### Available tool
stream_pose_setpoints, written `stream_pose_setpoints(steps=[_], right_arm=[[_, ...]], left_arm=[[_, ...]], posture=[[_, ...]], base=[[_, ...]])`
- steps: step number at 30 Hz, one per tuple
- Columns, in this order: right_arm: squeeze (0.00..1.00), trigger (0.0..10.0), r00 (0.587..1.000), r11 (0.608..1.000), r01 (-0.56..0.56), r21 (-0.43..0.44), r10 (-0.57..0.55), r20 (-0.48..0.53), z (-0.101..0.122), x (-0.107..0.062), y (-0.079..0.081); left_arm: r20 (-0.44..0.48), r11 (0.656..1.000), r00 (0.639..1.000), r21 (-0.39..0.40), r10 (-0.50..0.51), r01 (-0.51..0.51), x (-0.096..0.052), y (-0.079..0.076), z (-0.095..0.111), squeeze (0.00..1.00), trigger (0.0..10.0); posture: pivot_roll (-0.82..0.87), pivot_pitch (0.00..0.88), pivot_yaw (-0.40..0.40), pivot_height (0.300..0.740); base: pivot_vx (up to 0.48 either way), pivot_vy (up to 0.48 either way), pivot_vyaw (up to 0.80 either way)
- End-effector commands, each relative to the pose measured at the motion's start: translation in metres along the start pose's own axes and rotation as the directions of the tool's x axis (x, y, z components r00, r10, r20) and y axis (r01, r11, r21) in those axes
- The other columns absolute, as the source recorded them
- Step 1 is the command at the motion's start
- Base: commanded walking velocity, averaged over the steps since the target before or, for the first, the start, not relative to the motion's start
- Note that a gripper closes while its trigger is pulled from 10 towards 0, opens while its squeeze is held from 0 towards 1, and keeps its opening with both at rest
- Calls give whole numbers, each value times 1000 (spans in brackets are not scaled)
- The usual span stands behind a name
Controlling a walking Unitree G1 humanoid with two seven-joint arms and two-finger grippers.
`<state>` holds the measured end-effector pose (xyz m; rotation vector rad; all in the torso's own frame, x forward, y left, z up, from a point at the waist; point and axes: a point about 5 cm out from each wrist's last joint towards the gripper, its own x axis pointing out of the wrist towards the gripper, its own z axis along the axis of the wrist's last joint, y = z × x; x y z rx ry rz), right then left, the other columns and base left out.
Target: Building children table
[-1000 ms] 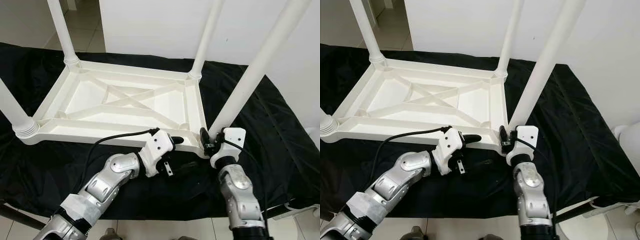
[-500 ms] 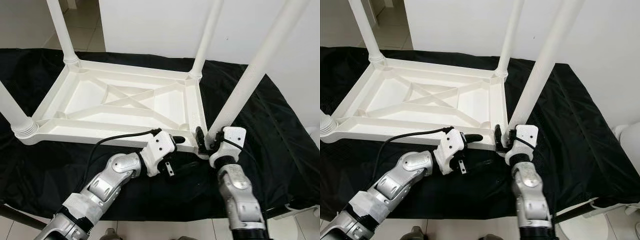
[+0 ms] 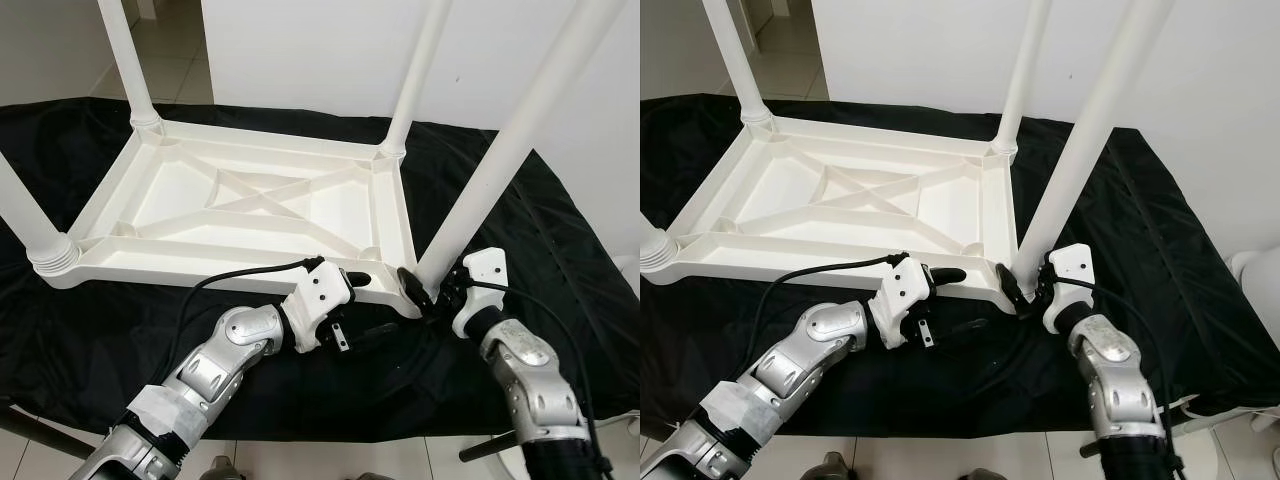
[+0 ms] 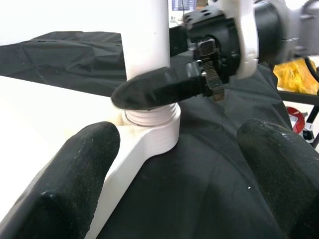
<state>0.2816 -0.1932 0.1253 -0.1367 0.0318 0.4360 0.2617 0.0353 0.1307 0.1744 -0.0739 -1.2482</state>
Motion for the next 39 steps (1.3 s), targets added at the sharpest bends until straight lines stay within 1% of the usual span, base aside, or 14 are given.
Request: stream_pose_setpoints(steps=[1, 3, 6, 7, 9, 10, 20, 21, 22, 26, 31, 34, 37, 39], right_arm=[[0, 10000, 1000, 1000, -26, -16, 26, -2, -1, 0, -1], [0, 10000, 987, 986, -159, -45, 158, -29, 0, 12, -4], [0, 10000, 980, 979, -197, -51, 195, -40, 1, 16, -5], [0, 4745, 976, 975, -215, -58, 212, -44, 1, 19, -5], [0, 4745, 973, 972, -229, -59, 226, -52, 0, 20, -5], [0, 0, 968, 967, -249, -57, 246, -60, -1, 20, -4], [0, 0, 959, 961, -276, -24, 273, -74, -10, 15, -2], [0, 510, 963, 964, -264, -17, 262, -68, -10, 13, -2], [0, 10000, 972, 974, -228, -7, 228, -57, -10, 13, -3], [0, 10000, 978, 979, -204, 1, 204, -41, -9, 13, -5], [0, 10000, 1000, 998, 11, 55, -12, 22, 0, 16, -10], [0, 10000, 995, 995, 88, 49, -90, 46, 5, 14, -4], [0, 10000, 984, 984, 164, 70, -168, 65, 8, 11, 1], [0, 10000, 961, 961, 265, 81, -271, 63, 9, 8, 6]], left_arm=[[-5, 990, 991, 25, -137, 137, 2, -6, 1, 0, 10000], [-2, 990, 990, 27, -138, 138, 2, -6, 3, 0, 10000], [-3, 990, 991, 27, -137, 137, 1, -6, 4, 0, 10000], [-3, 990, 991, 28, -136, 136, 0, -5, 4, 0, 10000], [-4, 991, 991, 28, -134, 134, 0, -5, 4, 0, 10000], [-4, 991, 991, 28, -130, 130, -1, -5, 4, 0, 10000], [-2, 991, 991, 18, -135, 135, -1, -9, 3, 0, 10000], [-2, 990, 990, 18, -139, 139, -1, -9, 4, 0, 10000], [-2, 989, 990, 21, -144, 144, -1, -8, 4, 0, 10000], [-3, 989, 989, 22, -146, 147, 0, -8, 4, 0, 10000], [-2, 988, 988, 27, -154, 154, 1, -6, 4, 0, 10000], [0, 986, 986, 28, -164, 164, 2, -7, 5, 0, 10000], [0, 985, 985, 29, -170, 170, 3, -7, 5, 0, 10000], [-1, 984, 985, 29, -173, 173, 3, -7, 5, 0, 10000]], posture=[[43, 0, -74, 740], [62, 0, -79, 740], [62, 0, -79, 740], [69, 0, -83, 740], [72, 0, -85, 740], [76, 0, -87, 740], [61, 0, -77, 740], [59, 0, -75, 740], [54, 0, -71, 740], [53, 0, -70, 740], [34, 0, -61, 740], [27, 0, -59, 740], [23, 0, -58, 740], [22, 0, -56, 740]], base=[[0, 0, 0], [0, 0, 0], [0, 0, 0], [0, 0, 0], [0, 0, 0], [0, 0, 0], [0, 0, 0], [0, 0, 0], [0, 0, 0], [0, 0, 0], [0, 0, 0], [0, 0, 0], [0, 0, 0], [0, 0, 0]])
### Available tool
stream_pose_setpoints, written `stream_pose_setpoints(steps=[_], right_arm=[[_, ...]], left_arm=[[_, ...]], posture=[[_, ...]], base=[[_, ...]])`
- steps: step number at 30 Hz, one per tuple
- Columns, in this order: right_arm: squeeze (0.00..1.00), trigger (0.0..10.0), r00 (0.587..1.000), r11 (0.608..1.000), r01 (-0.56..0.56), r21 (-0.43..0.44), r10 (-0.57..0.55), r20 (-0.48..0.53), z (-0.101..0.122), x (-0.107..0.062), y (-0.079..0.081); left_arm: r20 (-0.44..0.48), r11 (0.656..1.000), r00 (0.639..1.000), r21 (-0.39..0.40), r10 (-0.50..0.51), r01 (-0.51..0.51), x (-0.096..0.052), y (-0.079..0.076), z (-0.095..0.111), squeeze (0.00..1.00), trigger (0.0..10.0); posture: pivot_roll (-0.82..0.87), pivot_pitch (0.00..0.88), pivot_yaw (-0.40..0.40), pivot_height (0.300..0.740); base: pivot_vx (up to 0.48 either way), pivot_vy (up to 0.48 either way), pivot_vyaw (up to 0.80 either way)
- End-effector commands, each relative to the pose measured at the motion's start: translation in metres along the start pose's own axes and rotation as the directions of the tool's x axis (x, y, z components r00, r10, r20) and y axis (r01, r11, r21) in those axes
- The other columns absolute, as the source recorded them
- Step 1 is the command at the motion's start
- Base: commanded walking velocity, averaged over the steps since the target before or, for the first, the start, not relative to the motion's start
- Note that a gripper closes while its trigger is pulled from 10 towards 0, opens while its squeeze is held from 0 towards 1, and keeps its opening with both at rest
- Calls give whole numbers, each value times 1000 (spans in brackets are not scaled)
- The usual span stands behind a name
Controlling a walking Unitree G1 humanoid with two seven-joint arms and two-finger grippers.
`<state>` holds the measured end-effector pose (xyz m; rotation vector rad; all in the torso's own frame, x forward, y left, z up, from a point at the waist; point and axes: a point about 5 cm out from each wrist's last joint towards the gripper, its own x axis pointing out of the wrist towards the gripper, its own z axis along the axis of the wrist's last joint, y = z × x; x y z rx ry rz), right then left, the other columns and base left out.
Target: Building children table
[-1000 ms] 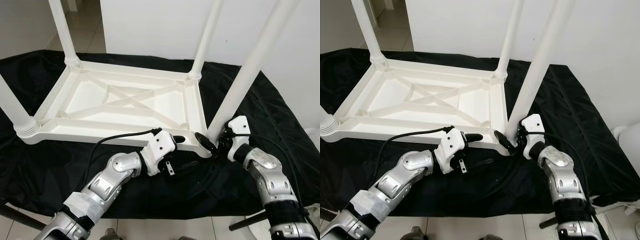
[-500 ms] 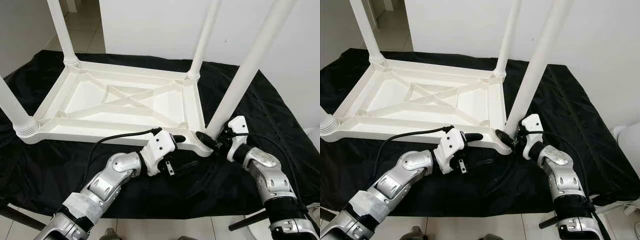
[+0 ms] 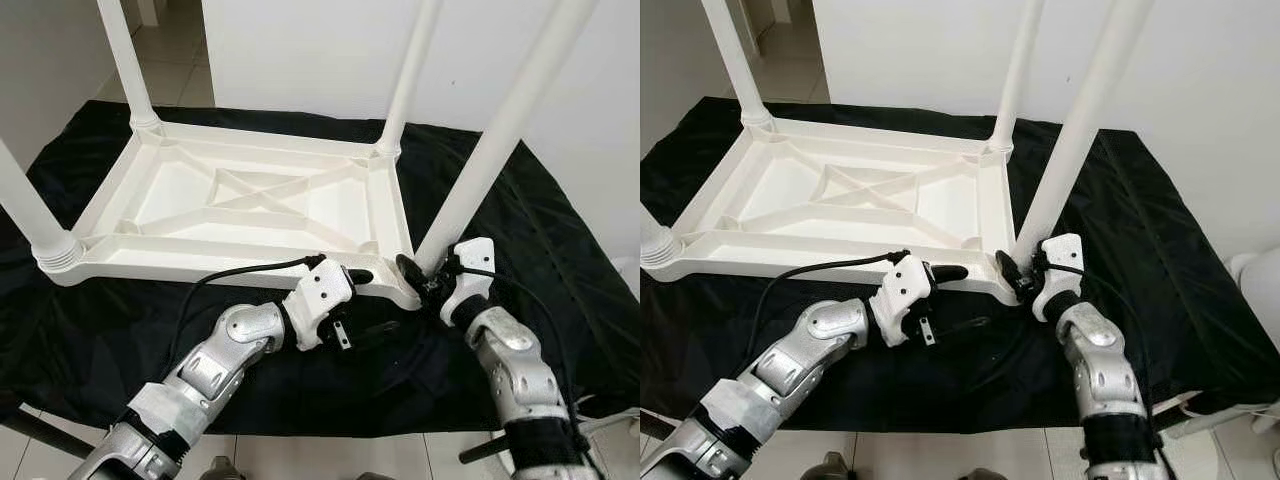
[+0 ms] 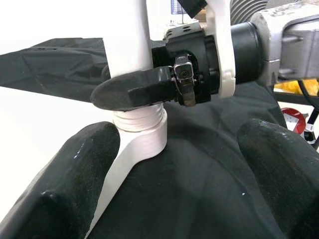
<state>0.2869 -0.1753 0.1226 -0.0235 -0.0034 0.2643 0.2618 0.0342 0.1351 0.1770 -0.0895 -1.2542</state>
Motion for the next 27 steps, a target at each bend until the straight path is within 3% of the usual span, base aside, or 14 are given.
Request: stream_pose_setpoints(steps=[1, 4, 5, 6, 8, 12, 17, 22, 23, 27], right_arm=[[0, 10000, 995, 995, 97, -32, -96, 36, 10, -2, -7], [0, 10000, 990, 991, 136, -23, -135, 34, 9, -4, -5], [0, 10000, 976, 976, 218, 3, -218, 25, 5, -7, -1], [0, 10000, 976, 976, 218, 3, -218, 25, 5, -7, -1], [0, 10000, 930, 930, 366, 31, -366, 12, -1, -12, 16], [0, 10000, 886, 885, 463, 60, -463, -9, -3, -15, 34], [0, 10000, 880, 877, 475, 75, -475, -17, -3, -15, 38], [0, 10000, 908, 904, 416, 100, -419, 6, -1, -18, 38], [1000, 10000, 916, 913, 395, 100, -399, 23, 1, -21, 32], [1000, 10000, 944, 945, 313, 100, -321, 75, 5, -26, 17]], left_arm=[[-10, 986, 986, 17, -168, 168, 2, -8, 1, 0, 10000], [-11, 985, 985, 18, -169, 170, 2, -8, 1, 0, 10000], [-11, 985, 985, 18, -171, 171, 2, -8, 0, 0, 10000], [-11, 985, 985, 18, -171, 171, 2, -8, 0, 0, 10000], [-11, 985, 985, 17, -174, 174, 2, -9, 0, 0, 10000], [-11, 984, 984, 17, -178, 178, 1, -10, 0, 0, 10000], [-11, 984, 984, 15, -176, 177, 1, -10, 0, 0, 10000], [-12, 986, 986, 14, -166, 167, 0, -9, 0, 0, 10000], [-12, 986, 986, 14, -165, 165, 0, -9, 0, 0, 10000], [-12, 987, 987, 17, -162, 163, 0, -8, 0, 0, 10000]], posture=[[22, 0, -56, 740], [22, 0, -56, 740], [19, 0, -57, 740], [19, 0, -57, 740], [21, 0, -59, 740], [34, 0, -73, 740], [34, 0, -73, 740], [40, 0, -77, 740], [40, 0, -78, 740], [40, 0, -80, 740]], base=[[0, 0, 0], [0, 0, 0], [0, 0, 0], [0, 0, 0], [0, 0, 0], [0, 0, 0], [0, 0, 0], [0, 0, 0], [0, 0, 0], [0, 0, 0]])
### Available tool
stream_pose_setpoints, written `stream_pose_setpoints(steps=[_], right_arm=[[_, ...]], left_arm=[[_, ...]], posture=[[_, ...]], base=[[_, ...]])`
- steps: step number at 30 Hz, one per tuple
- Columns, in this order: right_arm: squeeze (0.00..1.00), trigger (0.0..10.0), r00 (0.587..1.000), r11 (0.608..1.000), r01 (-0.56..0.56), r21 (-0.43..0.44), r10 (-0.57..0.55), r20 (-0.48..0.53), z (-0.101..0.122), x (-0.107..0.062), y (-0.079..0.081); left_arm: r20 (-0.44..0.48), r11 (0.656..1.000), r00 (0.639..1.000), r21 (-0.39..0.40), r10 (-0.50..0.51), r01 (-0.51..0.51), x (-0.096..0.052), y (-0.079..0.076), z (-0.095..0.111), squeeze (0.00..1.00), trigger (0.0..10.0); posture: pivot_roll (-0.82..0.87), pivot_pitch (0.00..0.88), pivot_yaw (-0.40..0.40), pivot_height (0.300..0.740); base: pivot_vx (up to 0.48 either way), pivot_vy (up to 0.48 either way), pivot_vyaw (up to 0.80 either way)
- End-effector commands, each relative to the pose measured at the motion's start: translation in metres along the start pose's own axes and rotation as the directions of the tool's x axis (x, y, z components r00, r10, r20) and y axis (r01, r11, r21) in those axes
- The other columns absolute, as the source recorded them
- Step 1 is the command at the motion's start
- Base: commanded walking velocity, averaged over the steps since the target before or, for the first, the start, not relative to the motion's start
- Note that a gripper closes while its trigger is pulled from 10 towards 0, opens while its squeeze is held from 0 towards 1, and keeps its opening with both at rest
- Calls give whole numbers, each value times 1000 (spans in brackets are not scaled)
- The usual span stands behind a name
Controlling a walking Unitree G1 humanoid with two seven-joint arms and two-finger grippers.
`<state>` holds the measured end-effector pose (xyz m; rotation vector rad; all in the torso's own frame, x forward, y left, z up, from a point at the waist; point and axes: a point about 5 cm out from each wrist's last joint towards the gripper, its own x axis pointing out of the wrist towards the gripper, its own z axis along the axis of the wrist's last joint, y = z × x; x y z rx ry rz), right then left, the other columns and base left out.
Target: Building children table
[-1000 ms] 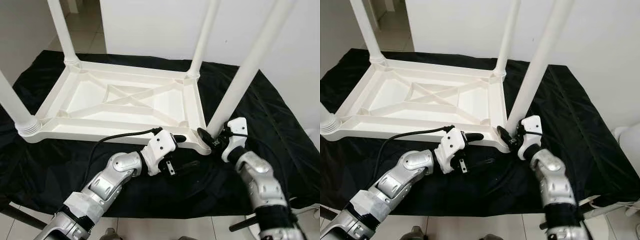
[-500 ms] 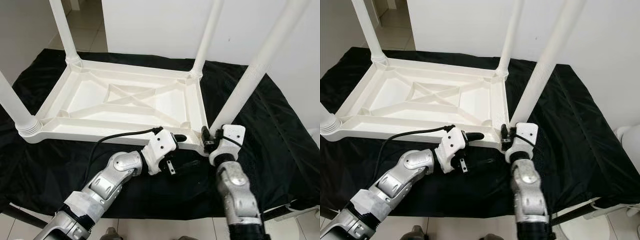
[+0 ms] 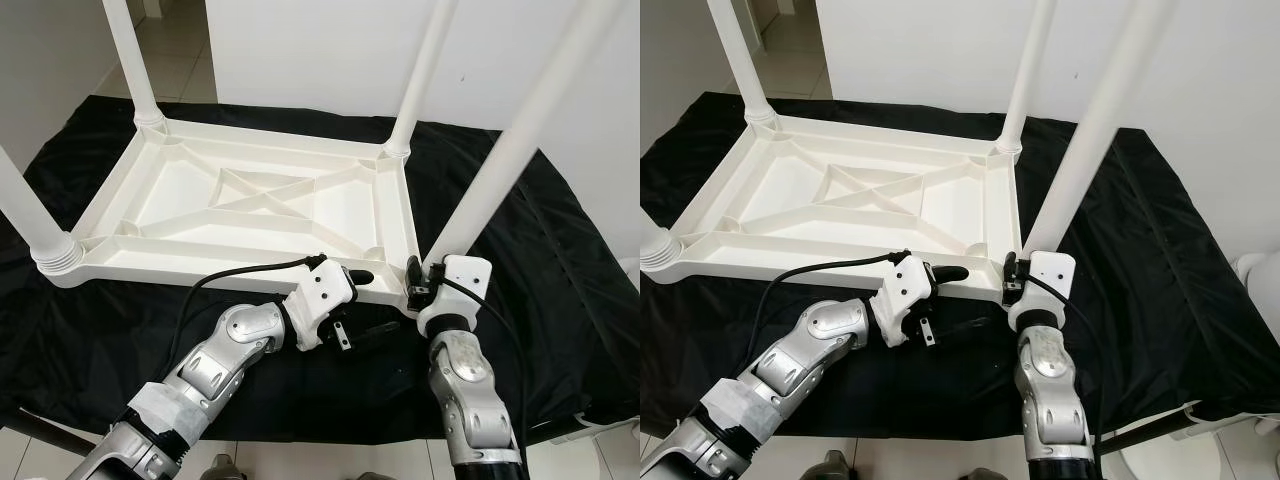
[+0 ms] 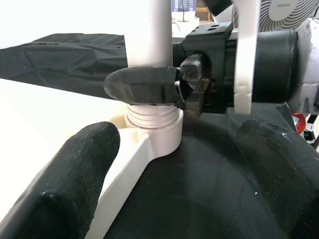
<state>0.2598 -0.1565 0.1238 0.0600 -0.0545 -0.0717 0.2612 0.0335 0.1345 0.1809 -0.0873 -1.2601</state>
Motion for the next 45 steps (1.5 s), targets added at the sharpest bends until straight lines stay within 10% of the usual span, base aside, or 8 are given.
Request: stream_pose_setpoints(steps=[1, 5, 7, 25, 27, 28, 36, 45], right_arm=[[1000, 10000, 999, 1000, -14, 17, 14, 30, 4, -1, -9], [1000, 10000, 989, 988, -151, 41, 150, 12, 5, 0, -21], [0, 10000, 972, 972, -236, 20, 236, 0, 7, 2, -25], [0, 10000, 752, 734, -659, -166, 633, -185, 6, 44, -34], [0, 8314, 741, 722, -671, -168, 644, -192, 6, 46, -34], [0, 0, 726, 707, -687, -170, 657, -202, 6, 47, -33], [0, 0, 668, 656, -742, -141, 703, -245, -1, 45, -38], [0, 0, 692, 680, -720, -143, 685, -228, -6, 41, -45]], left_arm=[[-8, 988, 988, 16, -156, 156, 0, -7, 0, 0, 10000], [-5, 988, 988, 18, -152, 152, 0, -6, 2, 0, 10000], [-4, 989, 989, 18, -150, 150, 1, -6, 2, 0, 10000], [1, 990, 990, 29, -142, 141, 2, -2, 5, 0, 10000], [2, 990, 990, 29, -141, 141, 3, -2, 6, 0, 10000], [4, 990, 990, 29, -141, 140, 3, -2, 6, 0, 10000], [6, 990, 990, 30, -138, 138, 4, -2, 6, 0, 10000], [8, 989, 989, 32, -148, 148, 5, -1, 7, 0, 10000]], posture=[[40, 0, -80, 740], [36, 0, -76, 740], [30, 0, -70, 740], [46, 0, -61, 740], [45, 0, -62, 740], [47, 0, -65, 740], [48, 0, -64, 740], [32, 0, -49, 740]], base=[[0, 0, 0], [0, 0, 0], [0, 0, 0], [0, 0, 0], [0, 0, 0], [0, 0, 0], [0, 0, 0], [0, 0, 0]])
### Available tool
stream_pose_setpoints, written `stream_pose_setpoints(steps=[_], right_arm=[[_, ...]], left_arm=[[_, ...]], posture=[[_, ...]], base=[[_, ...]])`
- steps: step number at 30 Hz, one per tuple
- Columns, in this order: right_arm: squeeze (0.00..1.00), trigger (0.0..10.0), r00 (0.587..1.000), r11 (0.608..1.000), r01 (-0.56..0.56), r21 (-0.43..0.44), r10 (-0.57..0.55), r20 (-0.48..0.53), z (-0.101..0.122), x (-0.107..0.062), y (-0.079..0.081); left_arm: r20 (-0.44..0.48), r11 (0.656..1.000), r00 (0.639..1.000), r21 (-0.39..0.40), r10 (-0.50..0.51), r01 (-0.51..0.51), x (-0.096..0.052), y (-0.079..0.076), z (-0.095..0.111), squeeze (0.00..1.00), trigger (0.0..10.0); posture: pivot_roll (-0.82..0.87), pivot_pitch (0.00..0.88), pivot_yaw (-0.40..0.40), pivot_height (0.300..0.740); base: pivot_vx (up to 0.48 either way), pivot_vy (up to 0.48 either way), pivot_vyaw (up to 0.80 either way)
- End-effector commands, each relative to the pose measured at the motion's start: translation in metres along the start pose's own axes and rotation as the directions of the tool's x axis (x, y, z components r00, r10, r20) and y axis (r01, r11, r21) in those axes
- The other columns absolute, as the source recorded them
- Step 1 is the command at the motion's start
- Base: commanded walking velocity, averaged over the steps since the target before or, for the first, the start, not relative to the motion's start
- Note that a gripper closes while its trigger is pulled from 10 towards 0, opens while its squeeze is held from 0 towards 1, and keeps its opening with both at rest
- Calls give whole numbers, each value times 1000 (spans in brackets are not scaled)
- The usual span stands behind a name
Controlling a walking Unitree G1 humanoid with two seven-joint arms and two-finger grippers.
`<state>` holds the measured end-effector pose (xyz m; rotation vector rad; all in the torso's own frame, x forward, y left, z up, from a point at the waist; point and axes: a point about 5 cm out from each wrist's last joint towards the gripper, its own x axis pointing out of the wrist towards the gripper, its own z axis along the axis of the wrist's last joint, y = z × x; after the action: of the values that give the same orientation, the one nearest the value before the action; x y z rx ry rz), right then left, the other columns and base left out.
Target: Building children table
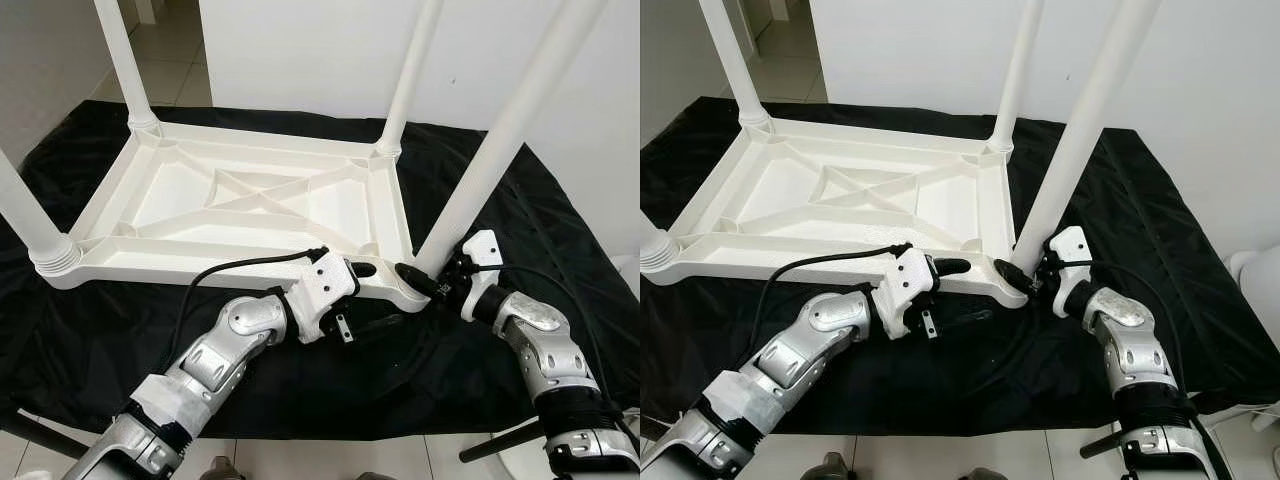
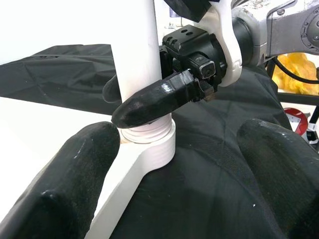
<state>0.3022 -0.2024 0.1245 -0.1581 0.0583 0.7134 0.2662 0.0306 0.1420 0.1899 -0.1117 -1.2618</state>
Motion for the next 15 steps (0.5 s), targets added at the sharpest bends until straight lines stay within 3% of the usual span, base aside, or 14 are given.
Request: stream_pose_setpoints(steps=[1, 9, 10, 15], right_arm=[[0, 0, 999, 1000, -4, -13, 4, -41, -9, -4, 2], [0, 0, 990, 991, 137, 16, -137, 29, -4, -7, 6], [0, 0, 976, 977, 209, 48, -211, 56, -1, -6, 9], [0, 0, 942, 941, 330, 76, -334, 42, 1, -4, 14]], left_arm=[[-2, 989, 989, 10, -148, 148, 1, -6, 0, 0, 10000], [2, 988, 988, 10, -156, 156, 2, -8, 1, 0, 10000], [3, 988, 988, 9, -155, 155, 2, -9, 1, 0, 10000], [5, 988, 988, 3, -152, 152, 1, -10, 0, 0, 10000]], posture=[[32, 0, -49, 740], [31, 0, -56, 740], [33, 0, -59, 740], [36, 0, -68, 740]], base=[[0, 0, 0], [0, 0, 0], [0, 0, 0], [0, 0, 0]])
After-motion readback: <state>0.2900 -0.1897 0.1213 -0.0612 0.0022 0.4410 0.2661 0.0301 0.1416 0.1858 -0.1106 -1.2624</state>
